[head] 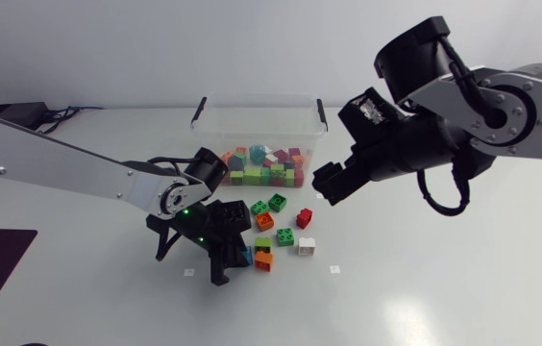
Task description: Place the duplo bricks in the container
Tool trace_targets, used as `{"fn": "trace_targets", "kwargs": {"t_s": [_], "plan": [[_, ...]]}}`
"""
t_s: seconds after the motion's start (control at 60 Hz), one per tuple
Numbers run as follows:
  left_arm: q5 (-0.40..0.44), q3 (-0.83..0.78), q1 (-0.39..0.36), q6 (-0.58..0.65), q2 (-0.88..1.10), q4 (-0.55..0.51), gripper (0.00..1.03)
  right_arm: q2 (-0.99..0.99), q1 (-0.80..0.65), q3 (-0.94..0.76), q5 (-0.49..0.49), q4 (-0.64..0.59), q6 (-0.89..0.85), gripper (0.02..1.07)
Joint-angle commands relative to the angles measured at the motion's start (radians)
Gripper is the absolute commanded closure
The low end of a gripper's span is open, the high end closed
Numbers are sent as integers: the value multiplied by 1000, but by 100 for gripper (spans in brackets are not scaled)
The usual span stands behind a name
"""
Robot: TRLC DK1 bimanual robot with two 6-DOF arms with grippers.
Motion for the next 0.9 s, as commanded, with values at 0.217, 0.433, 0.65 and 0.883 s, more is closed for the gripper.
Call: {"fn": "trace_targets", "kwargs": {"t_s": [0.217, 0.433, 0.65, 0.883], "plan": [[-17, -69, 24, 35, -149, -56, 67, 129, 70, 7, 6, -123, 153, 15], [-17, -20, 92, 23, -258, -89, 67, 252, 70, 65, -5, -157, 261, 9], [-15, 56, 156, -9, -333, -95, 67, 467, 78, 199, 34, -266, 375, 8], [-12, 114, 188, -69, -332, -30, 67, 586, 83, 279, 49, -283, 481, 14]]}}
